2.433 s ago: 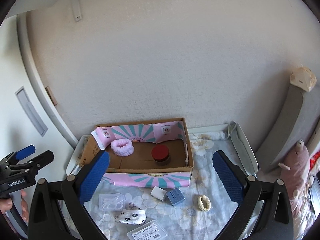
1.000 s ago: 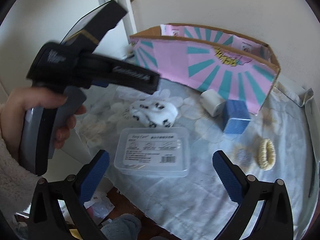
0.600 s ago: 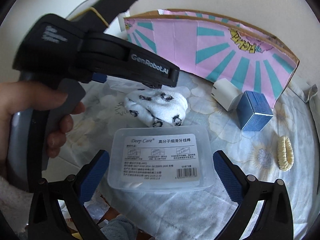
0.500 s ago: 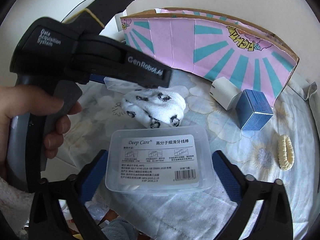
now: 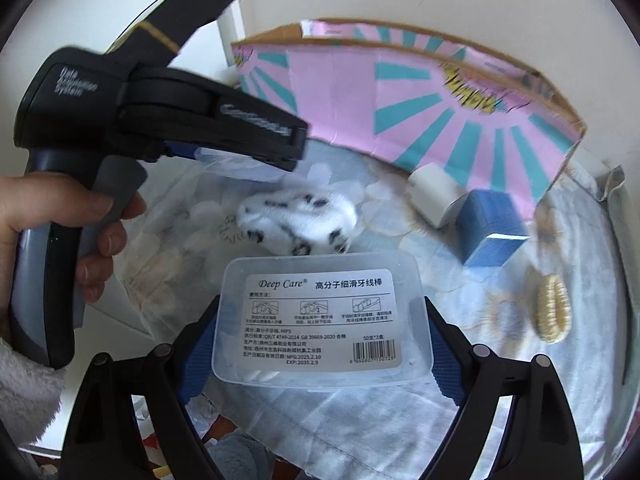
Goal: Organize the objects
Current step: 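Grasp the floss-pick case with the left tool while the right tool grasps the Deep Care box, then lower both clear cases into the box and open both tools, then lift both tools out of the box and back over the bed, then grasp the panda-print sock with the left tool while the right tool grasps the cream scrunchie, then carry the sock and cream scrunchie into the box and open both tools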
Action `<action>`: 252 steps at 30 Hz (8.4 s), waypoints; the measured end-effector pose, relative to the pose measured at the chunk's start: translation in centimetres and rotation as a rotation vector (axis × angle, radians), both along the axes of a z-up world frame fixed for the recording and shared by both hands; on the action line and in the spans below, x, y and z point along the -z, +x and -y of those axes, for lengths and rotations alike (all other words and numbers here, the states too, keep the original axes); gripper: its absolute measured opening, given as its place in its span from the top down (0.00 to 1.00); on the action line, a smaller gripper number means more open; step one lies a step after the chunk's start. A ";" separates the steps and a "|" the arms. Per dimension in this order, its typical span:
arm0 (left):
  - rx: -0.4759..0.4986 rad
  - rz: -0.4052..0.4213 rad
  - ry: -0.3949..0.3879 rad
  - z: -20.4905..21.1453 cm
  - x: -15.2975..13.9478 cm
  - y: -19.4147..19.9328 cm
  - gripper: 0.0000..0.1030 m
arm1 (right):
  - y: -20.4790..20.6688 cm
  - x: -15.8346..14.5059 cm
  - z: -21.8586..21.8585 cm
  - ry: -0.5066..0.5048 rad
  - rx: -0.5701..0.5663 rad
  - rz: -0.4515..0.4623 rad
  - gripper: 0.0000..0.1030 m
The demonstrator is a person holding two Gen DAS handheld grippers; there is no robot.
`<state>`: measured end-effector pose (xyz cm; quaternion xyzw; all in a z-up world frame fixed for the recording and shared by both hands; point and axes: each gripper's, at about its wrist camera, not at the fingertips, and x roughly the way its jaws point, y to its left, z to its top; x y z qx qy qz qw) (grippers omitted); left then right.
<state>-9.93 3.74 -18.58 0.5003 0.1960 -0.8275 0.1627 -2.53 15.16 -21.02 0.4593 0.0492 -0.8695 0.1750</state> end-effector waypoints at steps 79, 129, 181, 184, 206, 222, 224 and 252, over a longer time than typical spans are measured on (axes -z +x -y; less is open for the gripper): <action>0.297 0.087 -0.062 7.1 -6.2 -16.3 0.24 | -26.2 -6.9 -4.5 -0.082 0.274 0.203 0.16; 0.233 -0.230 -0.176 6.4 -19.9 -3.7 0.00 | -13.4 -19.0 -4.3 0.001 0.391 -0.126 0.00; -0.106 -0.279 -0.122 -1.7 -18.2 6.4 0.00 | 0.7 -18.3 -10.4 -0.050 0.175 -0.243 0.00; -0.145 -0.259 -0.126 -2.7 -16.5 6.5 0.00 | 0.9 -16.6 -11.5 -0.042 0.134 -0.239 0.00; -0.224 -0.136 -0.039 -8.3 -0.1 2.4 0.00 | 1.3 -0.2 -16.1 -0.006 0.089 -0.082 0.09; -0.197 -0.143 -0.060 -7.9 1.1 0.2 0.29 | 0.2 1.7 -14.9 0.023 0.044 -0.068 0.56; -0.182 -0.136 -0.076 -8.2 1.1 -0.2 0.33 | 0.1 1.7 -14.9 0.027 0.051 -0.068 0.63; -0.089 -0.258 -0.050 -4.2 -10.9 4.0 0.37 | 2.2 -9.6 -14.0 -0.026 0.287 -0.156 0.73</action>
